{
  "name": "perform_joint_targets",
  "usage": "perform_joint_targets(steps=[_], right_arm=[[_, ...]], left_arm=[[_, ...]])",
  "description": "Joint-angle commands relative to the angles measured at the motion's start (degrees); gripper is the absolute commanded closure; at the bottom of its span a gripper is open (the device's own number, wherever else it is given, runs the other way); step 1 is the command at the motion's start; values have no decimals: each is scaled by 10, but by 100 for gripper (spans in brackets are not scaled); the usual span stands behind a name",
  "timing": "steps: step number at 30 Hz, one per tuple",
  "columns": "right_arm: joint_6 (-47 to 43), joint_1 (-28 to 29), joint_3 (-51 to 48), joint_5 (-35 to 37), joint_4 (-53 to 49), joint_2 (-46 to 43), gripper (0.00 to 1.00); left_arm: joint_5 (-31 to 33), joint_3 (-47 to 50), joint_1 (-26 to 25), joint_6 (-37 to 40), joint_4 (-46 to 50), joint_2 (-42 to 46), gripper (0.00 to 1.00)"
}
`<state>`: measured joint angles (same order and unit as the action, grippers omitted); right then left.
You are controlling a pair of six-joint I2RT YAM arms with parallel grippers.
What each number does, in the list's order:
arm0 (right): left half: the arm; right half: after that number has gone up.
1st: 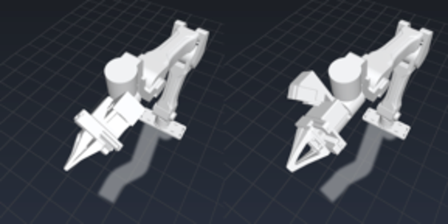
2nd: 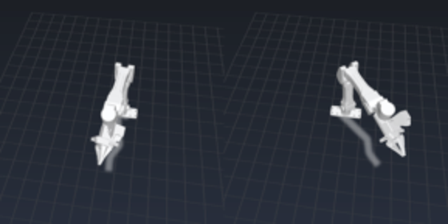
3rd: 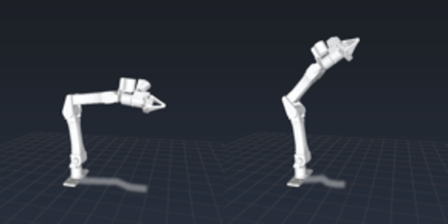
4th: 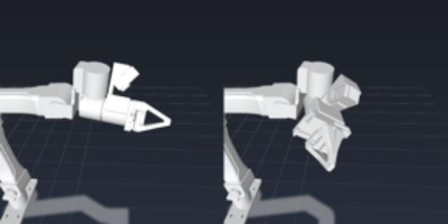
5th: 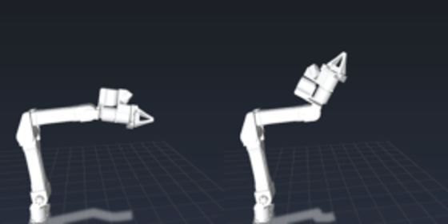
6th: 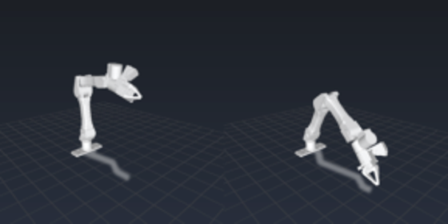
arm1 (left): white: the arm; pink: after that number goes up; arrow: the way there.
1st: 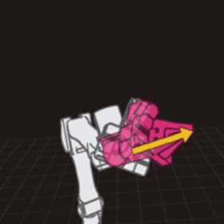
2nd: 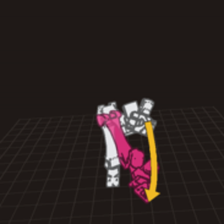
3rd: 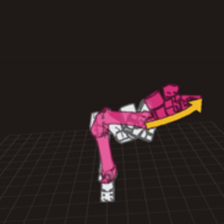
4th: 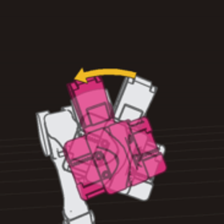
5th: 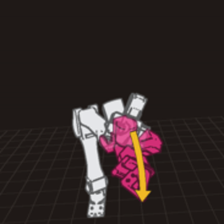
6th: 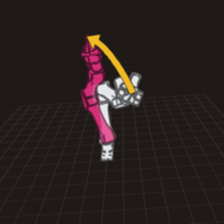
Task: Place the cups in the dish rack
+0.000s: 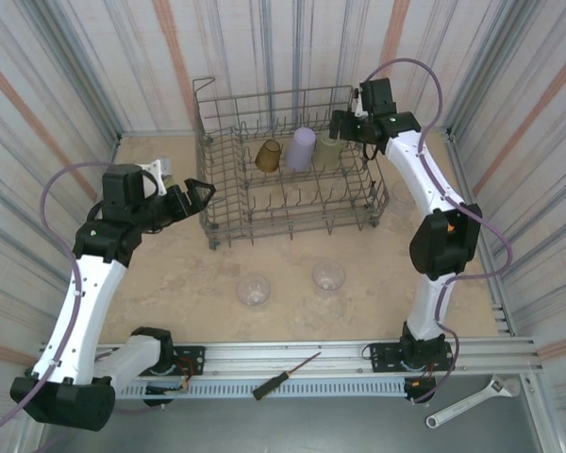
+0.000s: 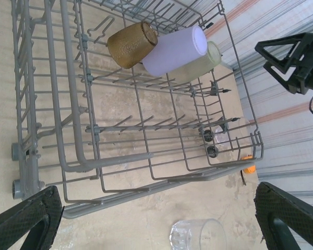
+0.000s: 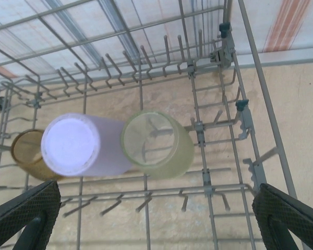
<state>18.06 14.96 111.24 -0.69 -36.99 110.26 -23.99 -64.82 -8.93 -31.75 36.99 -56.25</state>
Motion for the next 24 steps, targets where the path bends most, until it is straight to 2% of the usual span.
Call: perform_joint_targets(steps=[1, 12, 24], right_arm=[[26, -3, -42, -15, 3, -56, 1], [49, 4, -210, -13, 48, -176, 1], [92, 35, -327, -3, 61, -274, 1]], left_arm=[[-18, 10, 7, -3, 16, 17, 1], [-40, 35, 1, -8, 39, 45, 1], [22, 74, -31, -11, 67, 91, 1]])
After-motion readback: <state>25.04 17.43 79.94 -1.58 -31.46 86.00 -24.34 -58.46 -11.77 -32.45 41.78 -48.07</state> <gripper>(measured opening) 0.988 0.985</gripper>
